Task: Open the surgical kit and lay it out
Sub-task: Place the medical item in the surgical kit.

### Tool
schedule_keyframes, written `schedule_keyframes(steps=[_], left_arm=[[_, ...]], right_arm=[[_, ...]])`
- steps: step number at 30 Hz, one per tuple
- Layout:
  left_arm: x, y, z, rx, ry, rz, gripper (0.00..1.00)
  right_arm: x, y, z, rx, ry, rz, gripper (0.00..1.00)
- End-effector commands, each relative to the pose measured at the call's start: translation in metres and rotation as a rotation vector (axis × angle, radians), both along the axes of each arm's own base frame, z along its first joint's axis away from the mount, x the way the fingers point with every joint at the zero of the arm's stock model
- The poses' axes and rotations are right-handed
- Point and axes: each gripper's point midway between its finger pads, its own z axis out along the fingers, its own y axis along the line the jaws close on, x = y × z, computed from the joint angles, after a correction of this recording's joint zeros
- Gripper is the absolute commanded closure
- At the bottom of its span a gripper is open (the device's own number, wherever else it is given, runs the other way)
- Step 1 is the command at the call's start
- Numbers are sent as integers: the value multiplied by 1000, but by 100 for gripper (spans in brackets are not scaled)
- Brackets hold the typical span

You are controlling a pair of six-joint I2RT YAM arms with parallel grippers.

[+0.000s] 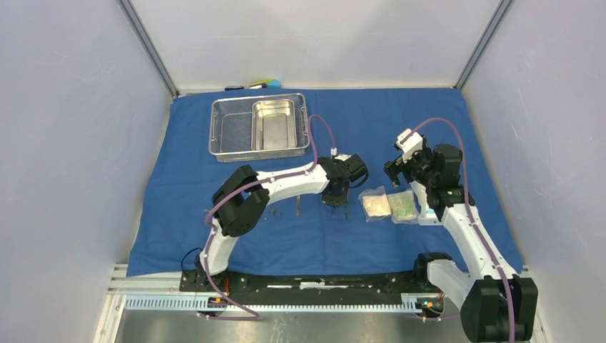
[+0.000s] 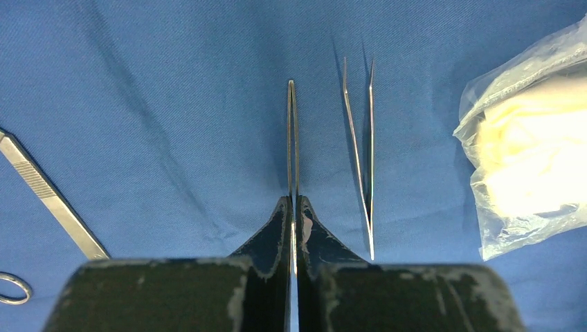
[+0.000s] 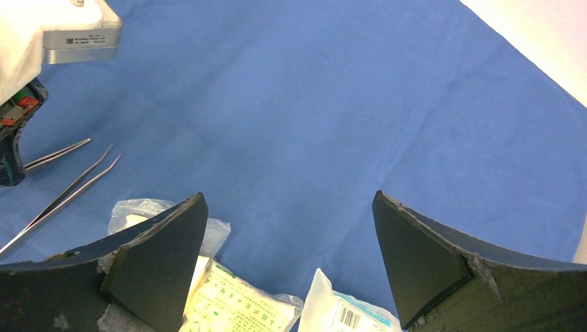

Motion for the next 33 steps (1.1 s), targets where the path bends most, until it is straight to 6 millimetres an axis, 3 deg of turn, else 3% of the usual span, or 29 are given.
schedule_keyframes(steps=[1,7,18,33], left_arm=[[1,-8,2,-42,12,48,97],[-4,-11,-2,-65,38,41,84],[-10,-14,-12,-70,78,35,83],[-10,-19,-4,-104,71,16,75]], right_arm=[[2,1,9,14,-39,6,3],[1,1,10,13,-44,8,3],[0,1,9,11,-40,8,3],[-1,2,8,14,-39,15,3]])
